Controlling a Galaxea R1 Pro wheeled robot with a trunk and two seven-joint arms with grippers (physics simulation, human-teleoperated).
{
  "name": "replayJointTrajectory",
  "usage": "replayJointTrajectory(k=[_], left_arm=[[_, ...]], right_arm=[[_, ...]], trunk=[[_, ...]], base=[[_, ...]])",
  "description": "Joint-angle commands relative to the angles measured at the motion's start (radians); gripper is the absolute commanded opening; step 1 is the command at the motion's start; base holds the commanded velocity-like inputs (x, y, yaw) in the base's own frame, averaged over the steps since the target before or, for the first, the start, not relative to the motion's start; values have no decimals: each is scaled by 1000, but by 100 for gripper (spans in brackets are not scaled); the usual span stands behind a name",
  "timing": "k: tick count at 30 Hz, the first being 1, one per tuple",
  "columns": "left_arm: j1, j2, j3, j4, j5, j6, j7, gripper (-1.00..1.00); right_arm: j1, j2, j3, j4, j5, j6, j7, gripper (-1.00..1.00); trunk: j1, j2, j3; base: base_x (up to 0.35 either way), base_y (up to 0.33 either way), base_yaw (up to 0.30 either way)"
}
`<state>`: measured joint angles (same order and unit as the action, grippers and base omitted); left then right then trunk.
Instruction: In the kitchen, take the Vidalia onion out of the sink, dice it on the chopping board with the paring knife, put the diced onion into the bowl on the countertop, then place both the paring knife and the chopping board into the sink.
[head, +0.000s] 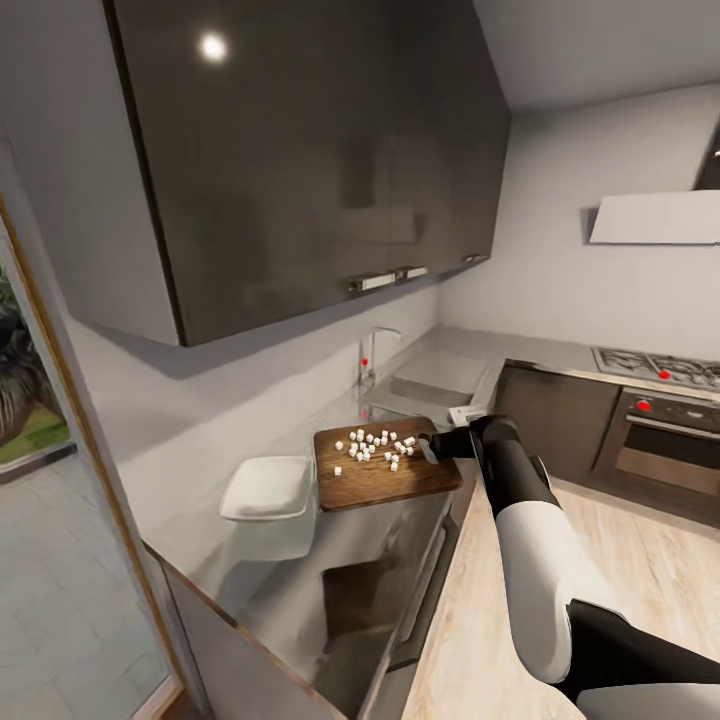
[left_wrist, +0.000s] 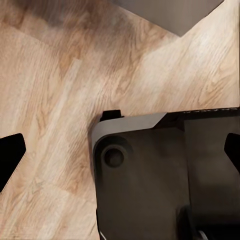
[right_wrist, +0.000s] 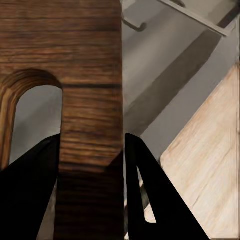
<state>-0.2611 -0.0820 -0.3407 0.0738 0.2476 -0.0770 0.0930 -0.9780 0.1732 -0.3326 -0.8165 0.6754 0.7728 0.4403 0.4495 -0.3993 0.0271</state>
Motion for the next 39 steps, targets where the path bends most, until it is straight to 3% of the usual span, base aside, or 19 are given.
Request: replayJointTrajectory(k=[1,39], left_arm=[[-1,-1,-9,4,9,-7,1,100],[-1,-2,-9,4,9,-7,1,100]], right_arm=[[-1,1,-5,-1,6,2,9,-100],[-1,1,9,3,11,-7,-6,-100]], trunk=[[1,-1,0],[1,-1,2]], base=[[91,35,-216],[25,17,-10]])
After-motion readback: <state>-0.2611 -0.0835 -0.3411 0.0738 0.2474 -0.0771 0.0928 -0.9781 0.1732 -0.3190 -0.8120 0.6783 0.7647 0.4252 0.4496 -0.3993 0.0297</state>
